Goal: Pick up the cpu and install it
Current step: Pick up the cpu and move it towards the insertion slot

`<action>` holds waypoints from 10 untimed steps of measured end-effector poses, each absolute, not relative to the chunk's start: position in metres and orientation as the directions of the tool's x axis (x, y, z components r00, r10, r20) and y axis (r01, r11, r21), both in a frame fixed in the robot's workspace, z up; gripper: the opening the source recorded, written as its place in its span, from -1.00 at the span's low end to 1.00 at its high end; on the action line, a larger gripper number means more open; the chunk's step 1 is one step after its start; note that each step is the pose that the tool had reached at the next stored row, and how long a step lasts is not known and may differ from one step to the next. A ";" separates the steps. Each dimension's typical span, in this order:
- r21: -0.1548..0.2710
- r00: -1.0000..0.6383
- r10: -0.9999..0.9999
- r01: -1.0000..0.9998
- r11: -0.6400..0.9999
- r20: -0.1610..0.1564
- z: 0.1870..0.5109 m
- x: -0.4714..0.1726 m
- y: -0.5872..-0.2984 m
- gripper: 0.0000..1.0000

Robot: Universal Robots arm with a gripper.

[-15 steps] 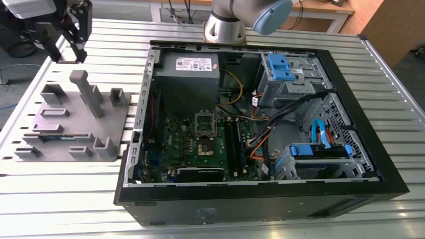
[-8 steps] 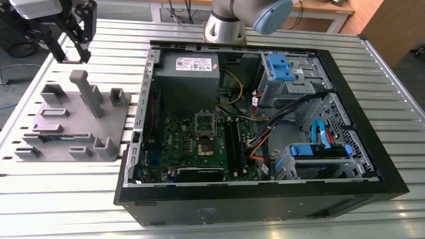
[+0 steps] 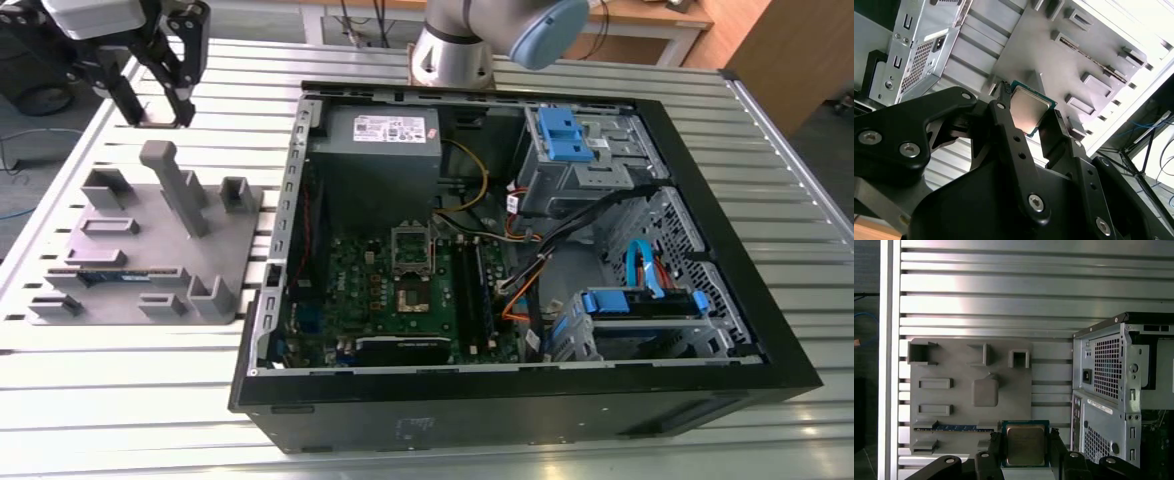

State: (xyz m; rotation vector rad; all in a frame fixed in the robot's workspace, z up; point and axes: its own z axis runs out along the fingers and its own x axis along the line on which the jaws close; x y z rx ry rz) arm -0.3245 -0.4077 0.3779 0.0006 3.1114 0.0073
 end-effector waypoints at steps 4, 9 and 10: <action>0.005 -1.000 0.000 0.000 1.000 -0.030 0.378 -0.317 -0.408 -0.06; 0.005 -1.000 0.000 0.000 1.000 -0.030 0.378 -0.307 -0.408 -0.06; 0.005 -1.000 0.000 0.000 1.000 -0.030 0.378 -0.305 -0.408 -0.06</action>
